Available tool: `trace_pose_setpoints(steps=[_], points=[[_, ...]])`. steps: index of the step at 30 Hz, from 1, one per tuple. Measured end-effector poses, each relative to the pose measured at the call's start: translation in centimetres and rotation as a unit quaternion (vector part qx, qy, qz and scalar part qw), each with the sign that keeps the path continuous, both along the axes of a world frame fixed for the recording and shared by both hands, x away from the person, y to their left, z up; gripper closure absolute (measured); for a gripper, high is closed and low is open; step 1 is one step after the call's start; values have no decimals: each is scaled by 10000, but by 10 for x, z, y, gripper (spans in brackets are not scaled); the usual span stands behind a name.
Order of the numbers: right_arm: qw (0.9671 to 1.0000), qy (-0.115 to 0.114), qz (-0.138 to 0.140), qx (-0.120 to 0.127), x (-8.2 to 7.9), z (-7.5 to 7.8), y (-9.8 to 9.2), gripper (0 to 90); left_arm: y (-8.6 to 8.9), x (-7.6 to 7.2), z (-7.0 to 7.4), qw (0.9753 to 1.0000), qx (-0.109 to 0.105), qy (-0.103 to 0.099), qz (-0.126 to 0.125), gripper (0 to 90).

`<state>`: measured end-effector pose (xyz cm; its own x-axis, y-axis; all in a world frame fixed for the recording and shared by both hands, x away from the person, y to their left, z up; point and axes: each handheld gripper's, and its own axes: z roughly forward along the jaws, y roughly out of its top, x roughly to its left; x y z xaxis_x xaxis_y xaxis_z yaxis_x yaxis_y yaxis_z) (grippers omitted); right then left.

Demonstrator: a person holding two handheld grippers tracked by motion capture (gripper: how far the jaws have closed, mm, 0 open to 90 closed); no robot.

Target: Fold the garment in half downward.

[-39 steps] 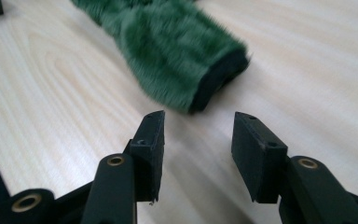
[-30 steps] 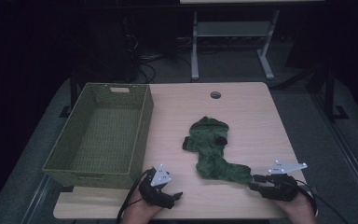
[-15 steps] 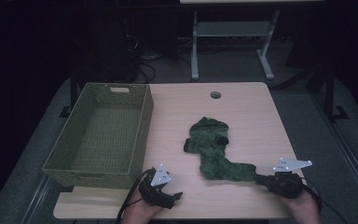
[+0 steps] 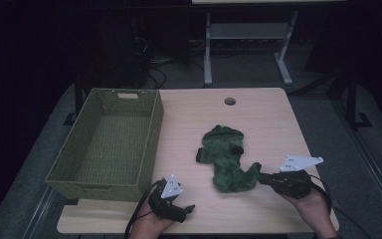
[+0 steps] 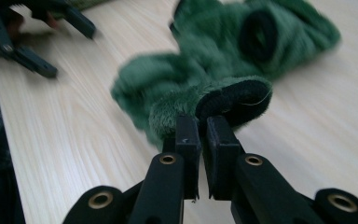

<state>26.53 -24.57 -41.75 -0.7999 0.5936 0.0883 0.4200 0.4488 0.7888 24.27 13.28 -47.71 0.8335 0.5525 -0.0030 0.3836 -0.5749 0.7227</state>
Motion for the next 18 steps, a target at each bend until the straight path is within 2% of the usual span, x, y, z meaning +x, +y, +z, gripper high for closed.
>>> trace_pose_setpoints(steps=[5,11,15,18], points=[[9994,-76,334,38,10,8,24,843,0,0,0,10000,19,2,-14,141],[9982,-87,597,37,18,8,44,832,0,0,0,10000,19,-14,-11,141],[9975,-203,653,164,21,11,52,779,0,0,0,10000,6,5,-2,141],[9976,-228,576,310,24,14,50,756,0,0,0,10000,20,-14,-12,140]])
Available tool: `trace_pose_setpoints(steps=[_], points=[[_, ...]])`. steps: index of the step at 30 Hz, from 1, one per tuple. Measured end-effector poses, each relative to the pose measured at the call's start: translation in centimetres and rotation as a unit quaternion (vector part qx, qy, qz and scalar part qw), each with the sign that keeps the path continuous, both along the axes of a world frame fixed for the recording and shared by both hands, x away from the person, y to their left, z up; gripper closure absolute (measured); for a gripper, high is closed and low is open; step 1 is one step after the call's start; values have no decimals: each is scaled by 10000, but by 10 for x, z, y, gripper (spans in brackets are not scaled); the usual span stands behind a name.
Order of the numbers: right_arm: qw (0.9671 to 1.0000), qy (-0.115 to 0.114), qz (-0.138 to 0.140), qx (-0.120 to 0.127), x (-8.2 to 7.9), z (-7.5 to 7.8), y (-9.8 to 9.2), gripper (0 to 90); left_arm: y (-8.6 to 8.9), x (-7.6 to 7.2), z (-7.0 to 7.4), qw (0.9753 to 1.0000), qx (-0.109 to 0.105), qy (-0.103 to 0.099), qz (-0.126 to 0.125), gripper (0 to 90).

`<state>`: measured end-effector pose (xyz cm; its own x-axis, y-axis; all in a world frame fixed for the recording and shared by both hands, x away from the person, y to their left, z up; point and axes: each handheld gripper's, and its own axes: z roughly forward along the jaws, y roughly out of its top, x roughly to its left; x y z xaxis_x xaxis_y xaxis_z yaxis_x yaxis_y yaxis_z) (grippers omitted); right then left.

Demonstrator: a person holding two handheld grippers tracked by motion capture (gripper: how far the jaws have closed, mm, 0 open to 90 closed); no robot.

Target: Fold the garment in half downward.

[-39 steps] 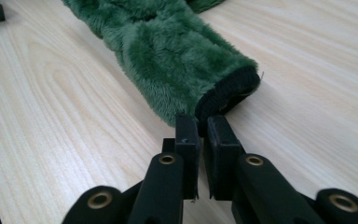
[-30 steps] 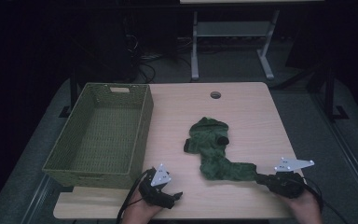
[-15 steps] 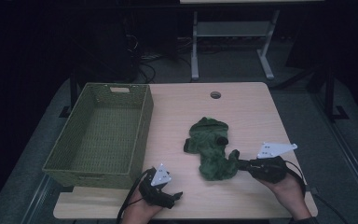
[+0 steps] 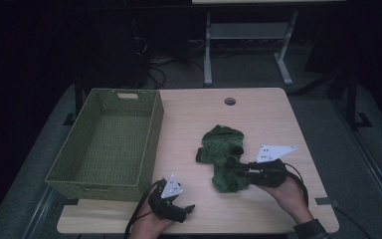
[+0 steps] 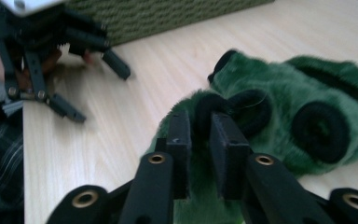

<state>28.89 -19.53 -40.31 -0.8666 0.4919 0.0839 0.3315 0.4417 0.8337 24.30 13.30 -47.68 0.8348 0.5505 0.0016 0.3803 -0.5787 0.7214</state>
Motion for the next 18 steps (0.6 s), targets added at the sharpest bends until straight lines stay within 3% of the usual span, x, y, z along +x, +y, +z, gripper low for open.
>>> trace_pose_setpoints(steps=[7,9,12,14,16,18], points=[[9999,-2,-132,64,11,-1,-2,846,0,0,0,10000,-7,3,-3,141],[9997,185,-178,9,22,-10,5,884,0,0,0,10000,8,12,-12,140],[9987,471,-84,-168,32,-26,15,891,0,0,0,10000,8,13,-12,141],[9983,533,-39,-220,33,-29,17,891,0,0,0,10000,10,12,-14,141],[9957,754,108,-524,33,-41,26,895,0,0,0,10000,8,13,-17,140],[9950,757,122,-641,31,-46,29,896,0,0,0,10000,9,13,-27,140]])
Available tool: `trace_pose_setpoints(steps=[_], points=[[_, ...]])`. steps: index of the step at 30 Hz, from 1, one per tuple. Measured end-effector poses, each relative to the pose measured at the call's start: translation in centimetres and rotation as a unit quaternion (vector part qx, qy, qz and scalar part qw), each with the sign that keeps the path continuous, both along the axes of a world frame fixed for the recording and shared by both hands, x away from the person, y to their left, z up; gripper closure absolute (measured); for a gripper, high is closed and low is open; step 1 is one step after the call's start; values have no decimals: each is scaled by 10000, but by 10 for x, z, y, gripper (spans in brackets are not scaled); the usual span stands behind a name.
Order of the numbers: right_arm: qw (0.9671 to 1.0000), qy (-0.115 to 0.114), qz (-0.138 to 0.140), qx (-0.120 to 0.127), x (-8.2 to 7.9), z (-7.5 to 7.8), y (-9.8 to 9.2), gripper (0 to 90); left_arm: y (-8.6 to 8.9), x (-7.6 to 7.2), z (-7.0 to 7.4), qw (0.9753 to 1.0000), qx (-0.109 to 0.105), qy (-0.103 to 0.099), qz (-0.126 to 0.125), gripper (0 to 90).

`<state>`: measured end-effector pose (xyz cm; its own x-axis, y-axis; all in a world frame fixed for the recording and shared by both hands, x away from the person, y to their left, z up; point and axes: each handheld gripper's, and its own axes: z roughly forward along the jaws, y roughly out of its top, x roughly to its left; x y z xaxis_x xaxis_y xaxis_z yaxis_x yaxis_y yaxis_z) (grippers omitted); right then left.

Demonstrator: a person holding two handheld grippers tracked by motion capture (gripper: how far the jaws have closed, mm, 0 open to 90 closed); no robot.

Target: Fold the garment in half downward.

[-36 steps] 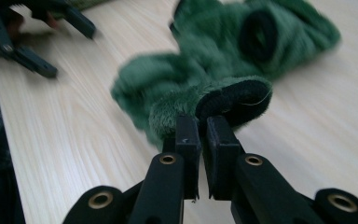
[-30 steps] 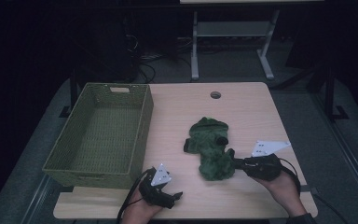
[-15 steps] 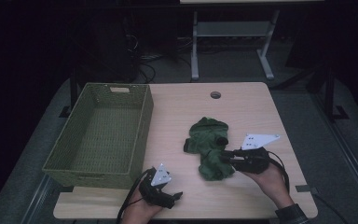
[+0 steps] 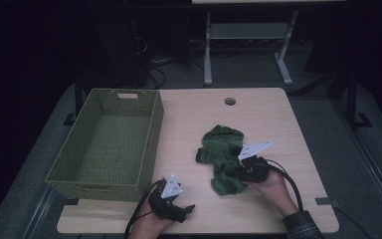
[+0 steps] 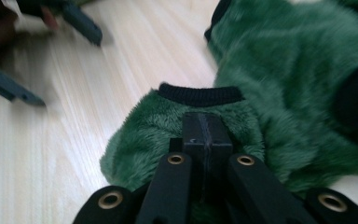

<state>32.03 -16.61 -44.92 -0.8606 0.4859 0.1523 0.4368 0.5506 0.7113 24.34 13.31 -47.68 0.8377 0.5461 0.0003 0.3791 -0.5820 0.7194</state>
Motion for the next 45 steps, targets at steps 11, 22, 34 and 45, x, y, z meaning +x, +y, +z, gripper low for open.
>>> trace_pose_setpoints(steps=[11,22,34,45], points=[[9998,-25,-82,-153,-5,-3,2,844,-4,5,1,9999,-37,93,-6,139],[9993,-146,-323,107,-6,19,-17,641,-14,19,17,9998,-149,97,-23,144],[9977,-276,-517,337,6,37,-28,519,-25,42,34,9996,-273,36,-30,144],[9957,-370,-714,464,24,50,-35,462,-34,71,54,9991,-419,-30,73,144]])
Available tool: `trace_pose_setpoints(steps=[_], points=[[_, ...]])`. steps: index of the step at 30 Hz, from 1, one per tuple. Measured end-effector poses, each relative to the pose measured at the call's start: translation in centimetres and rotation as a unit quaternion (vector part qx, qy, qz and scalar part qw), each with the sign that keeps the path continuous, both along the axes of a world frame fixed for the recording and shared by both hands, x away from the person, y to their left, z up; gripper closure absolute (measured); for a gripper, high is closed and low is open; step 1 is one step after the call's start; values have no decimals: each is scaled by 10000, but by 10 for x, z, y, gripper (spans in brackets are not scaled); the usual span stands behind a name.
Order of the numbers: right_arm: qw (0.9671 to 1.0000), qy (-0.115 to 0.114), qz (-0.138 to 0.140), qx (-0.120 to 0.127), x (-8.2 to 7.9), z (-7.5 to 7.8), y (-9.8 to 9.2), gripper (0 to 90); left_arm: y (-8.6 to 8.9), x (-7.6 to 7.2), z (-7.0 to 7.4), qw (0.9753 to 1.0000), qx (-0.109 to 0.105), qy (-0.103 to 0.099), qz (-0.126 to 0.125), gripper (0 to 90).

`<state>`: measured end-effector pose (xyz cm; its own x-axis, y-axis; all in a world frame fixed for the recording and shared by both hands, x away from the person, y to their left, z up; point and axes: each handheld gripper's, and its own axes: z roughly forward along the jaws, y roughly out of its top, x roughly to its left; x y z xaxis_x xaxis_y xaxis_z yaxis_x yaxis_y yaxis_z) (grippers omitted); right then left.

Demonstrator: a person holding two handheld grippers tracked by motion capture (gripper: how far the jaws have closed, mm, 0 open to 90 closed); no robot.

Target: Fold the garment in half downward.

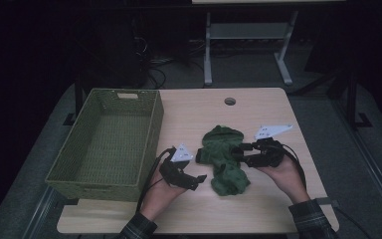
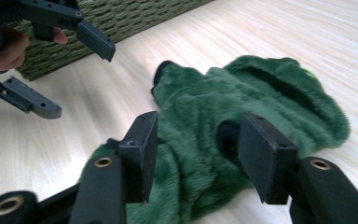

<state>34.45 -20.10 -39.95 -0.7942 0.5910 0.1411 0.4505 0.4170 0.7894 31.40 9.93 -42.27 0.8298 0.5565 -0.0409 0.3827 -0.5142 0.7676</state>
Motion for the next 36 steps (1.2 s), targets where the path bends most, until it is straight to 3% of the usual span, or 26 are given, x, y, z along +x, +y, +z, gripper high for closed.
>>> trace_pose_setpoints(steps=[10,11,13,16,18,22,23,27,28,30,36], points=[[9995,-117,-242,137,27,6,-5,454,-7,34,10,9997,-174,4,188,147],[9996,-53,-248,126,30,5,-6,453,-7,34,10,9997,-174,4,188,149],[9994,-77,-333,77,35,5,-6,453,-8,46,13,9992,-317,-9,238,172],[9991,-157,-360,142,44,5,-8,469,-9,54,16,9990,-361,0,253,195],[9991,-100,-385,112,51,5,-8,468,-13,68,17,9988,-422,11,243,220],[9987,-149,-466,169,63,4,-9,489,-16,84,16,9991,-330,1,250,274],[9988,-51,-472,108,67,3,-8,489,-17,89,14,9989,-357,2,292,296],[9984,-70,-554,62,81,-3,-7,508,-19,102,9,9990,-241,33,365,353],[9983,-77,-577,78,84,-5,-8,511,-20,107,7,9990,-205,55,391,356],[9981,128,-598,-38,92,-11,-7,507,-21,119,-3,9990,-17,88,438,365],[9979,255,-589,-133,105,-23,-5,522,-22,136,-22,9985,101,287,456,384]])
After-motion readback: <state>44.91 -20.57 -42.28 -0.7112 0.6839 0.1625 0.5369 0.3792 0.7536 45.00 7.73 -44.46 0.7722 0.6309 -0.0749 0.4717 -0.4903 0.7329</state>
